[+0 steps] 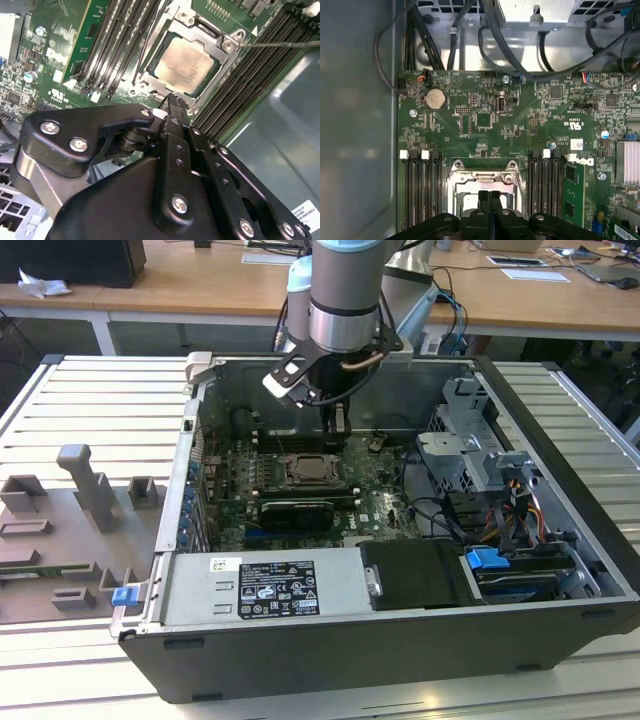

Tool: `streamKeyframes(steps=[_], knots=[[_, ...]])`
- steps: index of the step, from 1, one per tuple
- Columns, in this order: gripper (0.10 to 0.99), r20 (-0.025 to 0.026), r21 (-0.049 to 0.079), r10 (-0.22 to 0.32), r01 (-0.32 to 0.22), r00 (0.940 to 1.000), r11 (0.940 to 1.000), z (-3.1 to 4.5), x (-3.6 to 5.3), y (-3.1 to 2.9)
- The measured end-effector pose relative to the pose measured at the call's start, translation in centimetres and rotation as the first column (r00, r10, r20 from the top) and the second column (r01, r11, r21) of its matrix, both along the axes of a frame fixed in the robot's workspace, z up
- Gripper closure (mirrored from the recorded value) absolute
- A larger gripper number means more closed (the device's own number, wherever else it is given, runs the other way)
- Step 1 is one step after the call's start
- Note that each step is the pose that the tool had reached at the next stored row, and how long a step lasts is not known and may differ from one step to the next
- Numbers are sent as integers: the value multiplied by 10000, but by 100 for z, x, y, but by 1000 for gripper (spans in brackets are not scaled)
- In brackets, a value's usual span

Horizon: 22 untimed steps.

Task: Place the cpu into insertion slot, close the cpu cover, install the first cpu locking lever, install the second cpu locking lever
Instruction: 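Close the cpu cover, then install the first cpu locking lever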

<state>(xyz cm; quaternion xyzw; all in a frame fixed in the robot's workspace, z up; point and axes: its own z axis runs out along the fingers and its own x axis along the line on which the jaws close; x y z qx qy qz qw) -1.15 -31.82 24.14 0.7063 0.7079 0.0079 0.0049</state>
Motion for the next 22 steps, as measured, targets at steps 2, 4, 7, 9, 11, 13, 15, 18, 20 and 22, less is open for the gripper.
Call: streamKeyframes(steps=[2, 4, 7, 9, 11, 13, 15, 18, 20, 22], knots=[[980, -3, -1, 0, 0, 10000, 10000, -13, -14, 0], [980, -4, 0, 0, 0, 10000, 10000, -27, -27, 0], [980, -6, 1, 1, -1, 10000, 10000, -68, -54, 0], [980, -6, 0, 1, -1, 10000, 10000, -88, -80, 0], [980, -7, -1, 0, 0, 10000, 10000, -101, -98, 0], [980, -7, -2, 0, 0, 10000, 10000, -105, -115, 0], [980, -7, 0, 0, 0, 10000, 10000, -109, -133, 0], [980, -6, 0, 0, 0, 10000, 10000, -111, -149, 0], [980, -6, 2, 1, -1, 10000, 10000, -112, -155, 0], [980, -7, 1, 0, 0, 10000, 10000, -112, -170, 0]])
